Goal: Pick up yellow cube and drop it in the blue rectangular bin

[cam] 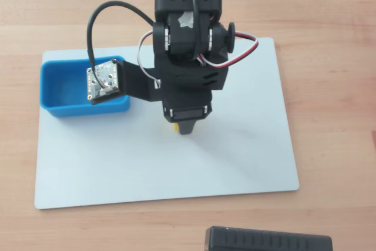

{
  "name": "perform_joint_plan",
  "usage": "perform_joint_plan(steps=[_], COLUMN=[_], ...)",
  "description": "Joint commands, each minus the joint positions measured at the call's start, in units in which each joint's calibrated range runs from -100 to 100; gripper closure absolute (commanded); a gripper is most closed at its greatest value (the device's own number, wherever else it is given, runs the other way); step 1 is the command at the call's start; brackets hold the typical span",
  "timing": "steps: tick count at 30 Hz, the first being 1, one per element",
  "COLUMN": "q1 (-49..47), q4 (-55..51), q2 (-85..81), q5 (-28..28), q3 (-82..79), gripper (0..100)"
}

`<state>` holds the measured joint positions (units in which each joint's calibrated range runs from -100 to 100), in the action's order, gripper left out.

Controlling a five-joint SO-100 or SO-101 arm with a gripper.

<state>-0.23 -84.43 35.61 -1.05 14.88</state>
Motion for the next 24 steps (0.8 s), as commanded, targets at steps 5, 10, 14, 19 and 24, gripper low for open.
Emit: perform_joint_plan(steps=[5, 10, 14, 19, 24], q1=[0.8, 2.6, 5.1, 10.4, 16.3], q4=[-5.2, -10.5, -13.8, -15.5, -15.5], q2=[-9.7, -14.6, -19.4, -25.3, -26.7], q5=[0.7, 0.7, 0.7, 0.6, 0.3], q3=[10.8, 14.3, 15.4, 14.6, 12.9], gripper=[97, 97, 97, 97, 97])
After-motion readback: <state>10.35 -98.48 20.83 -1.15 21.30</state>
